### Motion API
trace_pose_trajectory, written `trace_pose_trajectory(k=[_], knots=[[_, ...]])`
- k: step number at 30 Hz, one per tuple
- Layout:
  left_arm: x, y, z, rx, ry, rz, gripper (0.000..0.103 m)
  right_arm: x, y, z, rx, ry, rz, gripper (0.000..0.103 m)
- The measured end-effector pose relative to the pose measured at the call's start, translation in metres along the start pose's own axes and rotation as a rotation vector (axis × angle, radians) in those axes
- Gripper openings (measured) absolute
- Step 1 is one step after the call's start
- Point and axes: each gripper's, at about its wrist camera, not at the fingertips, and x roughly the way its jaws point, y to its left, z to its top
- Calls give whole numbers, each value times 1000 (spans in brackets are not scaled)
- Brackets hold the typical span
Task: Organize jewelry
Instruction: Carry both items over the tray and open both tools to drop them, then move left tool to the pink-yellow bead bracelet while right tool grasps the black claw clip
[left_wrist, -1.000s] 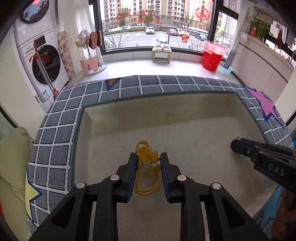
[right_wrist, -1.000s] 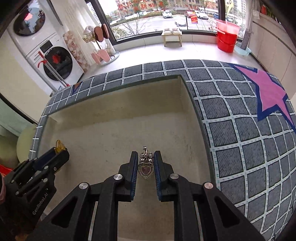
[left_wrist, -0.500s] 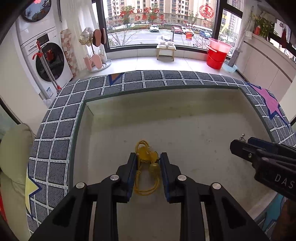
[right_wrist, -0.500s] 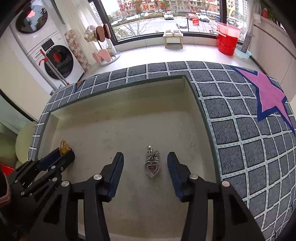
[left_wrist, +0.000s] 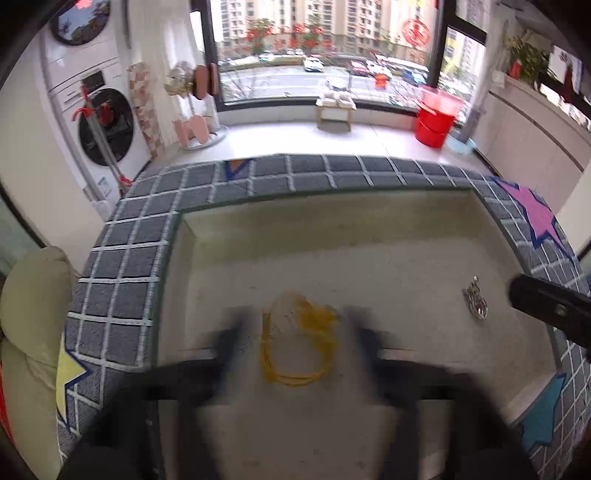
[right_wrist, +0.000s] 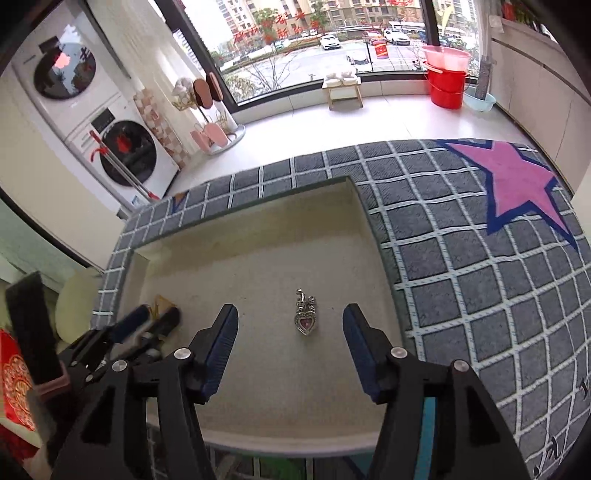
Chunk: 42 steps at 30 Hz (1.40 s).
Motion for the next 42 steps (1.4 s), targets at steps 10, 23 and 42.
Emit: trace_pose_trajectory(k=[10,23,42], knots=[[-54,18,-5,-6,-116,-19,103,-44,-13,-22,50,-42,45,82],[-116,41,-88,21,-59,-89,103,-110,-18,-84,34,-85,64,103],[-147,17,-183,160,-12,-143,103,-114,-52,-193,60,62,-70,103]])
